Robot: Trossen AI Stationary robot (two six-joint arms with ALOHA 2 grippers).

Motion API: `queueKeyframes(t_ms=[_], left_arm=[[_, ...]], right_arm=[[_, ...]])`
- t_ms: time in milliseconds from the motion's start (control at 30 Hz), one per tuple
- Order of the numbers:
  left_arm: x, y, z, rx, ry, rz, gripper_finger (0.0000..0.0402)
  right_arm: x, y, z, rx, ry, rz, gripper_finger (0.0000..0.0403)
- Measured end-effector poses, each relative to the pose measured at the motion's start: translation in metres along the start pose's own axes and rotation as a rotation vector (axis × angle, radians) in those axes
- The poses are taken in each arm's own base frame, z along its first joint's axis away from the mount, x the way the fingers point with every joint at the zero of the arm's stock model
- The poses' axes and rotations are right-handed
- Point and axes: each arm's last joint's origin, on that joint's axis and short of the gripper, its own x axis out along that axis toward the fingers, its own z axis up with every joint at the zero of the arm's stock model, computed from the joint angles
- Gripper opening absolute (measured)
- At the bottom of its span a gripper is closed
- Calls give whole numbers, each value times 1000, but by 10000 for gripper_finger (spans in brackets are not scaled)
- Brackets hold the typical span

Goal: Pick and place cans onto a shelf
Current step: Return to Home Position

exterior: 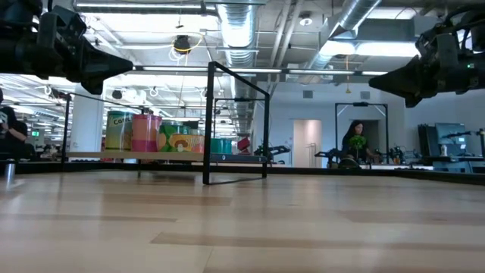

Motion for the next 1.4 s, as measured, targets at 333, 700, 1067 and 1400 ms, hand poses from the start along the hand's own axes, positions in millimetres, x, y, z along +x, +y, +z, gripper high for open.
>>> queueKeyframes(t_ms=[333,700,1067,1400], left_arm=[[0,0,0,-8,0,0,0],[0,0,0,-9,0,0,0],[0,0,0,-9,0,0,0],[0,0,0,-9,0,0,0]], right_arm=[[0,0,0,0,1,1,43],[0,0,0,0,2,1,43],[0,0,0,0,1,1,44],[0,0,0,0,1,1,44]])
